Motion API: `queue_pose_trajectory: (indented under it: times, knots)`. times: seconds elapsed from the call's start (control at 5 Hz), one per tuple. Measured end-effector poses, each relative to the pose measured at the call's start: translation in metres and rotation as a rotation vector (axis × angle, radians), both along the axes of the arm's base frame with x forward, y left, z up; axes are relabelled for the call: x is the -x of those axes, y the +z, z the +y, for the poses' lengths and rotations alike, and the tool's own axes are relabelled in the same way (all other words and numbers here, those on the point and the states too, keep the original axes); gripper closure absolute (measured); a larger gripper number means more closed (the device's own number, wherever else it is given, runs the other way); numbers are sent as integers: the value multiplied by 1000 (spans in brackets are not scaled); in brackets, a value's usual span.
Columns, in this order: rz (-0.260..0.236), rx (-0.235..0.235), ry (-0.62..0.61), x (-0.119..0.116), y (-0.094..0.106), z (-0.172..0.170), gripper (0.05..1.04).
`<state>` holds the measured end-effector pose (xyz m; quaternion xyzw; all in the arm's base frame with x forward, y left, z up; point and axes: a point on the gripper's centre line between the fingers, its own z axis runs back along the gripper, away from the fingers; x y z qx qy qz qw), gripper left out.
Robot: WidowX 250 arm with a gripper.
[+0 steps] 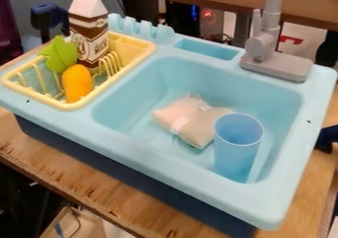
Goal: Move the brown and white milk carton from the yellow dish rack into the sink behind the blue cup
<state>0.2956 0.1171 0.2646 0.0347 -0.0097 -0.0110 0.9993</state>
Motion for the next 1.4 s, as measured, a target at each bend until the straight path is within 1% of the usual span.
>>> queue_pose_trajectory:
  times: [0.2,0.4,0.6,0.8,1.0,1.2,1.4]
  knots:
    - [-7,46,-6,-10,-14,15,83]
    - [8,60,-7,-18,-26,22,83]
    - [16,69,-20,-31,-31,27,83]
    - [17,69,-20,-41,-31,32,83]
    - [52,56,-13,-49,-35,39,83]
    - [83,54,-8,-52,-41,43,83]
    - [91,54,-1,-52,-44,43,83]
